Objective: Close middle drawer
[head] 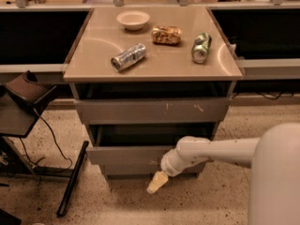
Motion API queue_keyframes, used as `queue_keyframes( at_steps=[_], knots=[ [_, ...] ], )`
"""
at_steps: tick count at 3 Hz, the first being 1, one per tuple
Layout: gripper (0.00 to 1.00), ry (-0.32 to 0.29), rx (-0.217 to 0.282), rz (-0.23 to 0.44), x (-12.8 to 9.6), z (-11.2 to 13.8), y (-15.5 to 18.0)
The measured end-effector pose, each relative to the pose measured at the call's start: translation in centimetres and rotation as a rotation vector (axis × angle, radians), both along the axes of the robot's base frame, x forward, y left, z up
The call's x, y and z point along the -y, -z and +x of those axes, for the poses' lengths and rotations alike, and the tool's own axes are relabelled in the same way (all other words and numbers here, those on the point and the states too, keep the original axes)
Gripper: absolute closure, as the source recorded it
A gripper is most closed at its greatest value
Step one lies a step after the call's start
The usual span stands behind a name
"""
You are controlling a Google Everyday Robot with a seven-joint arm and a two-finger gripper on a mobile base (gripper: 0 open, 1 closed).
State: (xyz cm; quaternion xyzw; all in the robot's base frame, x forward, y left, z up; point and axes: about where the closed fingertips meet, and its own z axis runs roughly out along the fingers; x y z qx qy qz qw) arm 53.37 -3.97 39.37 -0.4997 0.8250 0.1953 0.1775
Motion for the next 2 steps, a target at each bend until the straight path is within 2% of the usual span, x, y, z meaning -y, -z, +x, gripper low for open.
queue_keyframes(
  at_steps=[1,2],
  knots=[
    [0.0,0.0,0.0,0.0,0.0,0.0,0.0],
    [0.0,0.033,0.008,0.018,0.2,2.3,-0.5]
  ],
)
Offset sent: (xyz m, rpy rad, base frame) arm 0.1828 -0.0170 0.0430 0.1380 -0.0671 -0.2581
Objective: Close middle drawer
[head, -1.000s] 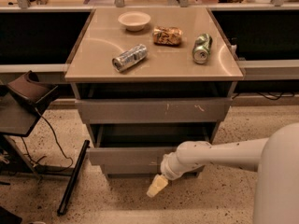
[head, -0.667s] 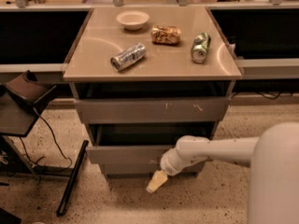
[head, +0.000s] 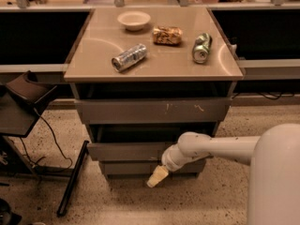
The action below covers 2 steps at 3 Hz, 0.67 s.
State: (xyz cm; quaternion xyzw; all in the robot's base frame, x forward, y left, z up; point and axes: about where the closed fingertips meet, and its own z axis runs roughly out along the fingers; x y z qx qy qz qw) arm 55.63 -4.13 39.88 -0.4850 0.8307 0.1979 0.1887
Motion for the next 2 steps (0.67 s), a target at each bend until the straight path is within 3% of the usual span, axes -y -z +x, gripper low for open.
queue_keyframes(
  at_steps=[1,2],
  knots=[
    [0.0,0.0,0.0,0.0,0.0,0.0,0.0],
    [0.0,0.015,0.012,0.024,-0.2,2.6,-0.6]
  ],
)
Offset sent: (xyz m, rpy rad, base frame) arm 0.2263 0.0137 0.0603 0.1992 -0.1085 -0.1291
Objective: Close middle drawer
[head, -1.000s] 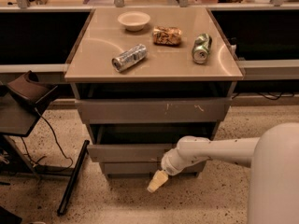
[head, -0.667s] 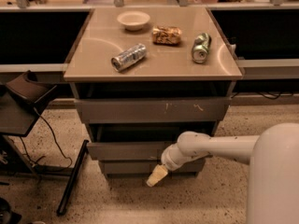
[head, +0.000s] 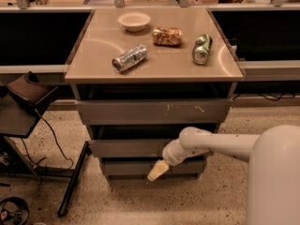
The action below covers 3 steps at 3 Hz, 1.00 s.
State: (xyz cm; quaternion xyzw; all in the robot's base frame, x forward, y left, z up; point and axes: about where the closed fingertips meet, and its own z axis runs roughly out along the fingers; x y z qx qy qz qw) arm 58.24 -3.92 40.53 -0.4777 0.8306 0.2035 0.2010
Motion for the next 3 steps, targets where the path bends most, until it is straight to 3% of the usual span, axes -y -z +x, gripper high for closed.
queue_keyframes(
  at_steps=[1,2,3],
  knots=[
    [0.0,0.0,0.0,0.0,0.1,-0.1,0.0],
    [0.0,0.007,0.007,0.017,0.0,1.4,-0.3],
    [0.0,-0.012,-0.028,0.065,-1.2,1.0,0.4]
  ],
)
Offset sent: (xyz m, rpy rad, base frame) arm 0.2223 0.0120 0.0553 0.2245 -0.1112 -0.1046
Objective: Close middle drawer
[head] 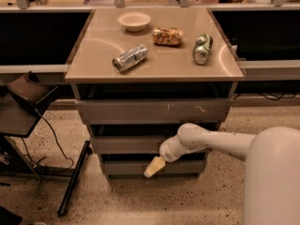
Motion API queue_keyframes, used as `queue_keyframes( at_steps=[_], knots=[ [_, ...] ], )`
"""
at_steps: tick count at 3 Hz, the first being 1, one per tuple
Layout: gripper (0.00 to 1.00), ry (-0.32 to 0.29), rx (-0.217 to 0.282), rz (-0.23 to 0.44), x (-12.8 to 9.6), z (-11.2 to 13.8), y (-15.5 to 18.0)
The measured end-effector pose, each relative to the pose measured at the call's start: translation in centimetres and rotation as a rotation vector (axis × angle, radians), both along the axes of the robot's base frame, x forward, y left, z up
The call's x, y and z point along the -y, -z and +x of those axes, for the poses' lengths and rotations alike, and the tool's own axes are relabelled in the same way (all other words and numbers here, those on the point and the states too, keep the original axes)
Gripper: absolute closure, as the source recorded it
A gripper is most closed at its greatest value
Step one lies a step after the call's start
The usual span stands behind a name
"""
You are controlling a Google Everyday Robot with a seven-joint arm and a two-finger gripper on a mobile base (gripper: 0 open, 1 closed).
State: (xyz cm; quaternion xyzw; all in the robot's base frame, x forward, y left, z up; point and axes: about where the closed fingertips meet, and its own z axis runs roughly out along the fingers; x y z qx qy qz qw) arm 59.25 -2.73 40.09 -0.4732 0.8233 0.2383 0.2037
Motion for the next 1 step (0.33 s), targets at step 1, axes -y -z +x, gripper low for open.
queue_keyframes(
  at_steps=[1],
  knots=[
    [0.0,0.0,0.0,0.0,0.0,0.0,0.0]
  ],
)
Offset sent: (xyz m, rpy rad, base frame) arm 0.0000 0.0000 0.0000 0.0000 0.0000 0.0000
